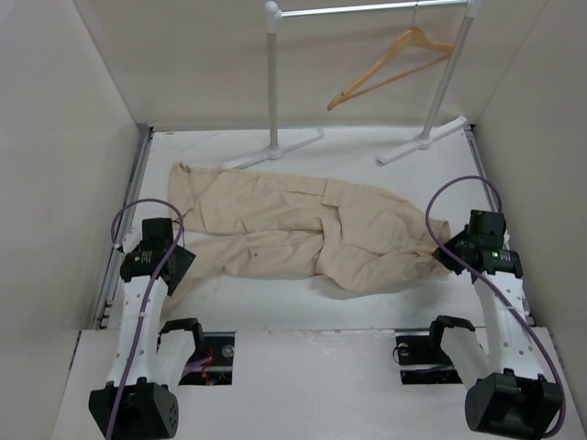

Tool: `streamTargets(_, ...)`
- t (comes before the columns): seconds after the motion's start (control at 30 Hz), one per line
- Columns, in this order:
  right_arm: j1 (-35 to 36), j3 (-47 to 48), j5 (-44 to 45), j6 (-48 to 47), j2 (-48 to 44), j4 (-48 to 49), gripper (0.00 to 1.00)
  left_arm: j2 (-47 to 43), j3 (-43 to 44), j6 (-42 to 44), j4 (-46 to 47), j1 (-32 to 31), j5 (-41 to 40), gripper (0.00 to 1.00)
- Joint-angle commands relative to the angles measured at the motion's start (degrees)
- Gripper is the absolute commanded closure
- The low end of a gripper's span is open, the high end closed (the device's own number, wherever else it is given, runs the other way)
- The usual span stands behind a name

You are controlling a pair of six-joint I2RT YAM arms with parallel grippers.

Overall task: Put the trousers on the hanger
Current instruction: Flatten out the trousers at the center of the board.

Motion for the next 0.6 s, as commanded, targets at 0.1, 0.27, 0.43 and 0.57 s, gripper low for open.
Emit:
streamTargets(0.1,3.79,2.14,-1.97,-0.74,-0.25,4.92,0.91,-2.16,-7.95,-11.88,-2.56,1.44,5.35,0.44)
streamTargets(0.27,6.25,0.99,-2.85,-0.57,-1.03,5.27,0.91,1.09,-10.34,-13.46,6.93,5.22,3.15,0.46)
streamTargets(0.43,8.89,-0.76,-2.67,-0.3,-2.53,5.45,0.91,1.8,-8.5,-16.63,14.59,5.59,-0.89,0.49)
streamTargets(0.57,9.07,-1.99,-3.29,-0.3,-3.58,5.62,0.91,1.89,-9.71,-16.89,14.69,3.39,-3.62,0.46)
